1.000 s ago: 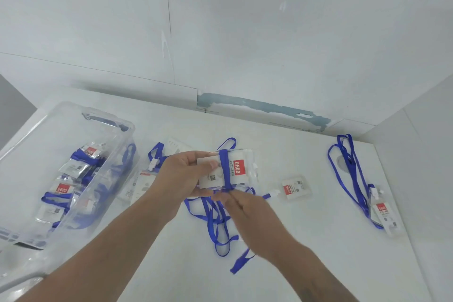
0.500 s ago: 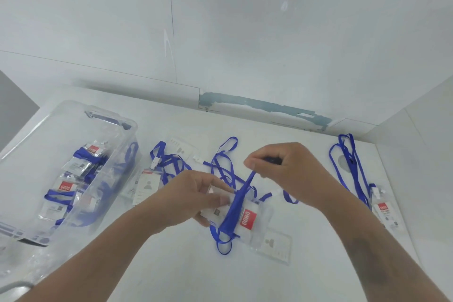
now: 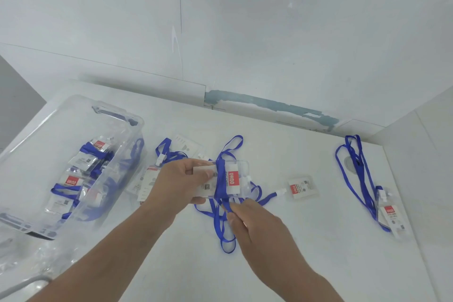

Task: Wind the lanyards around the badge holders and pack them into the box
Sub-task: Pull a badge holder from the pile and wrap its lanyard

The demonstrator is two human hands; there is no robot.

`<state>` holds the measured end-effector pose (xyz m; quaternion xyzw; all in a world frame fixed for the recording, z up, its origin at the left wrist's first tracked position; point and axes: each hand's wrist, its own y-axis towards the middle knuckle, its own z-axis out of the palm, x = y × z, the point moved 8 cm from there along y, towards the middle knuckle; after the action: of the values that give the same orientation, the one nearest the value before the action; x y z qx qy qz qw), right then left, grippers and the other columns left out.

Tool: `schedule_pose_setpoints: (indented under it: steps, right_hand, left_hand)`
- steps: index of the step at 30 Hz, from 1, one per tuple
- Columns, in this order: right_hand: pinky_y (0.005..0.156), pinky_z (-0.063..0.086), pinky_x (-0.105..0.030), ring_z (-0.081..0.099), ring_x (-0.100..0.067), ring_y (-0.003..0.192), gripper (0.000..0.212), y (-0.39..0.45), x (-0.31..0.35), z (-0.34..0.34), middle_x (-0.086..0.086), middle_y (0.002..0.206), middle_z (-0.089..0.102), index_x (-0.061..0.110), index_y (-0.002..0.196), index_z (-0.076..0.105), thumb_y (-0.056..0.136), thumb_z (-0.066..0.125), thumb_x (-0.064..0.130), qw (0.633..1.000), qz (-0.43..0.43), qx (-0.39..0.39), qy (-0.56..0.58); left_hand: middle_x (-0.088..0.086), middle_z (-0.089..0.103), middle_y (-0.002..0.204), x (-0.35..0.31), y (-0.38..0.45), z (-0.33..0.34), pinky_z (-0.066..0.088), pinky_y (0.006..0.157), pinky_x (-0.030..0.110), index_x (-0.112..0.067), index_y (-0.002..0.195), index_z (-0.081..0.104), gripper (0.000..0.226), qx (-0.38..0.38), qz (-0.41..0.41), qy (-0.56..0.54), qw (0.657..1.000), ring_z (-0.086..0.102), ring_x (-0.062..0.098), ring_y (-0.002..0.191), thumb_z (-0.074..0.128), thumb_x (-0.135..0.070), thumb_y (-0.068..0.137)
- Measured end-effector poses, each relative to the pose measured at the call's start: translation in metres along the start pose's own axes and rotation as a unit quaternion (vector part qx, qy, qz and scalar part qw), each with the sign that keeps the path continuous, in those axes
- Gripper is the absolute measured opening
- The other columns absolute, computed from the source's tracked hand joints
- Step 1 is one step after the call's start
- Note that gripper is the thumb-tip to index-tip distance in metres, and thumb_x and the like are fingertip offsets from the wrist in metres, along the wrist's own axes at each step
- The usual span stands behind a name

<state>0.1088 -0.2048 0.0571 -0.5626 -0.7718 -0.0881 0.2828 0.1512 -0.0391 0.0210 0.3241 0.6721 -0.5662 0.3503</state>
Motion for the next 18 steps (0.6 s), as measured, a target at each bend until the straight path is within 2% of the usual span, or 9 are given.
schedule_pose_setpoints:
  steps: [3, 5, 7, 9, 10, 11, 13, 15, 18]
  right_hand:
    - [0.071, 0.043, -0.024, 0.048, -0.01, 0.084, 0.038, 0.0, 0.015, -0.022, 0.01, 0.091, 0.051, 0.029, 0.101, 0.057, 0.101, 0.022, 0.043, 0.988, -0.07, -0.016, -0.135]
    - [0.076, 0.046, -0.026, 0.053, -0.009, 0.09, 0.034, 0.007, 0.018, -0.039, 0.01, 0.095, 0.058, 0.032, 0.106, 0.063, 0.098, 0.033, 0.047, 0.987, -0.077, 0.006, -0.141]
    - [0.076, 0.045, -0.022, 0.055, -0.004, 0.087, 0.018, 0.015, 0.021, -0.059, 0.016, 0.088, 0.06, 0.039, 0.099, 0.069, 0.092, 0.054, 0.046, 0.993, -0.086, 0.025, -0.081]
    - [0.072, 0.047, -0.021, 0.059, -0.003, 0.077, 0.004, 0.027, 0.015, -0.074, 0.016, 0.082, 0.063, 0.035, 0.085, 0.074, 0.082, 0.073, 0.037, 0.997, -0.066, 0.045, 0.02]
    - [0.07, 0.049, -0.021, 0.061, -0.004, 0.071, 0.004, 0.032, 0.009, -0.076, 0.012, 0.079, 0.067, 0.031, 0.079, 0.076, 0.078, 0.08, 0.03, 0.992, -0.035, 0.067, 0.1]
    - [0.067, 0.05, -0.022, 0.063, -0.006, 0.066, 0.009, 0.036, 0.002, -0.075, 0.006, 0.075, 0.07, 0.026, 0.074, 0.076, 0.074, 0.084, 0.022, 0.978, -0.001, 0.09, 0.188]
    - [0.064, 0.05, -0.022, 0.064, -0.012, 0.062, 0.016, 0.04, -0.01, -0.066, -0.003, 0.069, 0.071, 0.019, 0.068, 0.075, 0.067, 0.088, 0.009, 0.928, 0.053, 0.116, 0.351]
    - [0.059, 0.051, -0.022, 0.062, -0.013, 0.058, 0.018, 0.04, -0.021, -0.049, -0.003, 0.064, 0.068, 0.017, 0.063, 0.074, 0.061, 0.088, 0.007, 0.858, 0.09, 0.11, 0.494]
    - [0.055, 0.051, -0.025, 0.06, -0.014, 0.054, 0.018, 0.029, -0.026, -0.014, -0.001, 0.061, 0.063, 0.018, 0.06, 0.07, 0.068, 0.074, 0.003, 0.737, 0.167, 0.102, 0.646]
  left_hand:
    - [-0.004, 0.074, 0.079, -0.007, -0.003, 0.0, 0.06, 0.059, 0.03, -0.026, 0.082, 0.073, 0.014, -0.007, 0.045, 0.083, 0.995, 0.071, 0.016, 0.074, 0.068, -0.015, 0.088]
    - [-0.004, 0.074, 0.076, -0.01, -0.008, 0.005, 0.059, 0.058, 0.029, -0.027, 0.08, 0.073, 0.013, 0.028, 0.063, 0.124, 0.99, 0.069, 0.014, 0.07, 0.069, -0.016, 0.087]
    - [-0.006, 0.074, 0.073, -0.009, -0.014, 0.017, 0.057, 0.063, 0.029, -0.028, 0.084, 0.075, 0.008, 0.102, 0.077, 0.158, 0.979, 0.066, 0.009, 0.066, 0.072, -0.022, 0.087]
    - [-0.011, 0.071, 0.067, -0.005, -0.021, 0.025, 0.055, 0.066, 0.025, -0.031, 0.087, 0.076, 0.004, 0.173, 0.077, 0.19, 0.963, 0.064, 0.005, 0.062, 0.074, -0.027, 0.086]
    - [-0.008, 0.07, 0.069, -0.004, -0.024, 0.027, 0.057, 0.069, 0.027, -0.031, 0.089, 0.076, 0.005, 0.202, 0.069, 0.186, 0.959, 0.067, 0.009, 0.067, 0.075, -0.029, 0.085]
    - [0.003, 0.072, 0.079, -0.003, -0.026, 0.028, 0.06, 0.075, 0.034, -0.029, 0.093, 0.076, 0.009, 0.229, 0.058, 0.162, 0.958, 0.071, 0.017, 0.076, 0.076, -0.03, 0.084]
    - [0.021, 0.073, 0.1, -0.002, -0.029, 0.029, 0.06, 0.083, 0.043, -0.02, 0.1, 0.076, 0.018, 0.269, 0.03, 0.072, 0.96, 0.072, 0.033, 0.093, 0.077, -0.024, 0.083]
    - [0.021, 0.073, 0.106, -0.001, -0.033, 0.029, 0.059, 0.081, 0.041, -0.011, 0.103, 0.075, 0.023, 0.292, 0.002, -0.012, 0.956, 0.071, 0.032, 0.095, 0.077, -0.019, 0.081]
    - [0.019, 0.073, 0.105, 0.004, -0.039, 0.035, 0.059, 0.076, 0.037, -0.009, 0.103, 0.074, 0.025, 0.304, -0.035, -0.095, 0.947, 0.07, 0.028, 0.089, 0.076, -0.017, 0.08]
